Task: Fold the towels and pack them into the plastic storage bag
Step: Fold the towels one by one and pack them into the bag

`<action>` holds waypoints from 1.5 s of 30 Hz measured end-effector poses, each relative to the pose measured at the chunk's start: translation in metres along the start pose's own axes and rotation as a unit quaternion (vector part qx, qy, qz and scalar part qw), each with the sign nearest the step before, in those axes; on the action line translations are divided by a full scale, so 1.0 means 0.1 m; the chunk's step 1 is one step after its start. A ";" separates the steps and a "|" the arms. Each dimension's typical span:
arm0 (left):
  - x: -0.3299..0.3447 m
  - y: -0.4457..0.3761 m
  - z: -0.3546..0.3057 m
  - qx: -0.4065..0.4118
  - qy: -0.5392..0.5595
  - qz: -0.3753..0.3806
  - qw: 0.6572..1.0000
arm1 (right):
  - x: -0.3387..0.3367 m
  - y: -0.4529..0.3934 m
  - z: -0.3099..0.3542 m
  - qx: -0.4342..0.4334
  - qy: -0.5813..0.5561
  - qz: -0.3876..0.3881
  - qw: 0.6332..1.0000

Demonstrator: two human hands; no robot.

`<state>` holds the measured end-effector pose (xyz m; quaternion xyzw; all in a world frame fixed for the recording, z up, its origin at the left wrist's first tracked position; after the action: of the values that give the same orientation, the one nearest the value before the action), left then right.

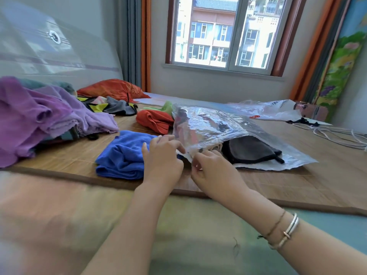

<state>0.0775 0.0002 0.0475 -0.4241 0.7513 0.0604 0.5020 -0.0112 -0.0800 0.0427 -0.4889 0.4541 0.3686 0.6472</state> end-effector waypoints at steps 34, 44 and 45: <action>-0.61 0.11 1.62 -0.248 0.226 -0.032 0.942 | 0.43 -0.85 1.21 -0.107 -0.130 -0.027 0.985; -0.60 0.07 1.38 -0.153 0.539 -0.033 0.827 | 0.42 -0.76 1.03 -0.104 -0.259 0.036 0.960; -0.62 0.05 1.27 -0.128 0.559 -0.023 0.819 | 0.38 -0.74 1.00 -0.100 -0.269 0.023 0.958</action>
<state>0.1721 0.1044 0.0339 -0.4622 0.8786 -0.1031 -0.0623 0.0917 -0.0004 0.0398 -0.4231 0.2350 0.5447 0.6849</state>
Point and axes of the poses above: each hand's wrist, its own y-axis away from the middle knuckle, its own x-axis out of the palm, z = x × y, the point moved 8 cm from there along -y, towards the middle knuckle, and after that the axes turned 14 degrees about z, right-handed, at the moved point
